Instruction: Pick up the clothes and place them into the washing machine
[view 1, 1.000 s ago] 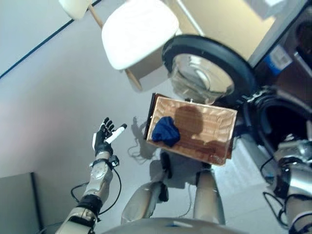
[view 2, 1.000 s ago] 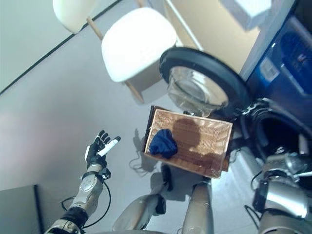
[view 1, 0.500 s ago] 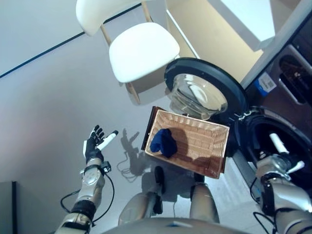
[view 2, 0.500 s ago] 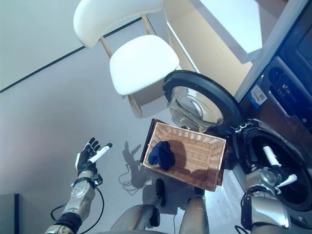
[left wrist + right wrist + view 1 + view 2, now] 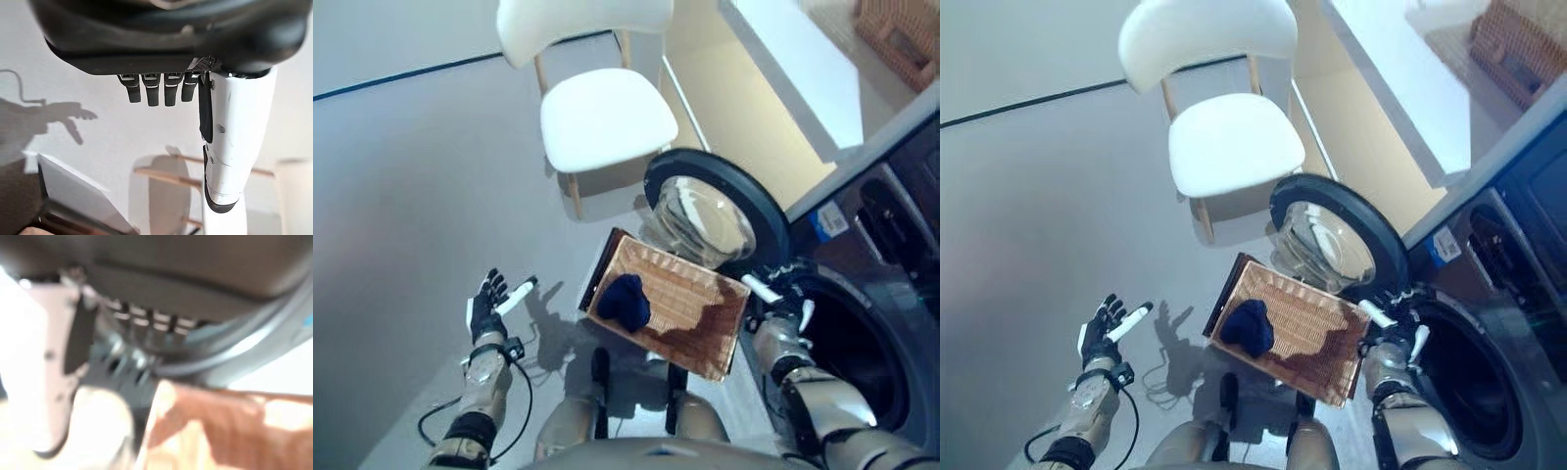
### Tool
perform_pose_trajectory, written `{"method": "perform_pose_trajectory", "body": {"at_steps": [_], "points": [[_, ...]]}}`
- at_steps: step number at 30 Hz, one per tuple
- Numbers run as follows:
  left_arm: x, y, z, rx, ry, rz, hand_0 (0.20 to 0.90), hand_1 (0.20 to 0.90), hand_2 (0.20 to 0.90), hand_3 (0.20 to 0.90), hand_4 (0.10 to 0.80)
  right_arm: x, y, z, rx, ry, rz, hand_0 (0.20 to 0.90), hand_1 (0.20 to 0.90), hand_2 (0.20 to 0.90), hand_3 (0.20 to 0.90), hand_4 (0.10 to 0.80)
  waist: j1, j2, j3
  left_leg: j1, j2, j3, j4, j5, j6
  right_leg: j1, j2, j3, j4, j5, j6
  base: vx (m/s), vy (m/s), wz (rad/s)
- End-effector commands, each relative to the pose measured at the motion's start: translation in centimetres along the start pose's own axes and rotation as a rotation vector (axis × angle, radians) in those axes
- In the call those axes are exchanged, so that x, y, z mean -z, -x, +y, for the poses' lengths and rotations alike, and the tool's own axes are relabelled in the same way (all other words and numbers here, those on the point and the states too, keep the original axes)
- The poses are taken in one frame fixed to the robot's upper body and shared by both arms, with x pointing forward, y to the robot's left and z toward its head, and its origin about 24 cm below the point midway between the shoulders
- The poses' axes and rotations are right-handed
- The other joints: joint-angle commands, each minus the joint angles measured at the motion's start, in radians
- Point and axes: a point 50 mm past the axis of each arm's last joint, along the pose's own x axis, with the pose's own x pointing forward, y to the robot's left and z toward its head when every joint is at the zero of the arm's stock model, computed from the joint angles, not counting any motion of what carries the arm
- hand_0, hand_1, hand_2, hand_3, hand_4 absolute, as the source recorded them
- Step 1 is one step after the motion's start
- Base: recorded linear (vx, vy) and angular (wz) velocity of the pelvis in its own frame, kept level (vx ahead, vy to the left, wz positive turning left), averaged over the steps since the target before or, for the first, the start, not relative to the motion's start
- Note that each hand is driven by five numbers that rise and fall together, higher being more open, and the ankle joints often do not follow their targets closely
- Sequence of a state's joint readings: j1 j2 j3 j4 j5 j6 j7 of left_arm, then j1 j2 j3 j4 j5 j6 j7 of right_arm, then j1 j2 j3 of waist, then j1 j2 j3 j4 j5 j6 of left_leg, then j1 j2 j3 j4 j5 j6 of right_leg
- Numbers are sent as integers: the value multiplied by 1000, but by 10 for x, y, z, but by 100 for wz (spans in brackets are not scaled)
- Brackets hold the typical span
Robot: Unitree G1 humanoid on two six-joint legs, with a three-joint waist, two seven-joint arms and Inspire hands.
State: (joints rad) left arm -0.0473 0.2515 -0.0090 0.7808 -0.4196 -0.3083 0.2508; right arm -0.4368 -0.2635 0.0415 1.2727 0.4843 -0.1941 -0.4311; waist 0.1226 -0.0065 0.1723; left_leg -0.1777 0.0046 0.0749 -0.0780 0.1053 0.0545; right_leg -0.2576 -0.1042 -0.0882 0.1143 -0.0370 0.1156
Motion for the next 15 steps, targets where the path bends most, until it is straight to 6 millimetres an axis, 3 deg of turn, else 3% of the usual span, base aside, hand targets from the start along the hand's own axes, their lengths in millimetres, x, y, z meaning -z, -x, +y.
{"method": "perform_pose_trajectory", "body": {"at_steps": [1,5,9,15], "points": [[-31,-11,15,-42,-44,-146,900,900,900,900,800,-17,-1,3,-21,73,-125,900,900,900,900,800,41,-31,-40,-11,-19,4,21,-57,-58,4,-2,-21,9,61,-40,-4,-65,32],[-42,-13,15,-40,-43,-187,900,900,900,900,800,-20,1,12,-34,68,-126,900,900,900,900,800,56,-43,-23,-35,-20,-10,62,-72,-55,8,-2,-45,7,60,-43,-36,-54,28],[-62,-16,13,-33,-25,-263,900,900,900,900,800,-39,7,37,-86,87,-178,900,900,900,900,800,85,-51,30,-116,-22,-29,143,-86,-49,-19,-4,-68,23,66,-50,-107,-47,27],[-72,-19,8,-26,-25,-293,900,900,900,900,800,-51,15,61,-146,163,-233,900,900,900,900,800,100,-61,71,-193,-20,-45,193,-90,-48,-69,-5,-82,54,68,-54,-84,-28,17]]}}
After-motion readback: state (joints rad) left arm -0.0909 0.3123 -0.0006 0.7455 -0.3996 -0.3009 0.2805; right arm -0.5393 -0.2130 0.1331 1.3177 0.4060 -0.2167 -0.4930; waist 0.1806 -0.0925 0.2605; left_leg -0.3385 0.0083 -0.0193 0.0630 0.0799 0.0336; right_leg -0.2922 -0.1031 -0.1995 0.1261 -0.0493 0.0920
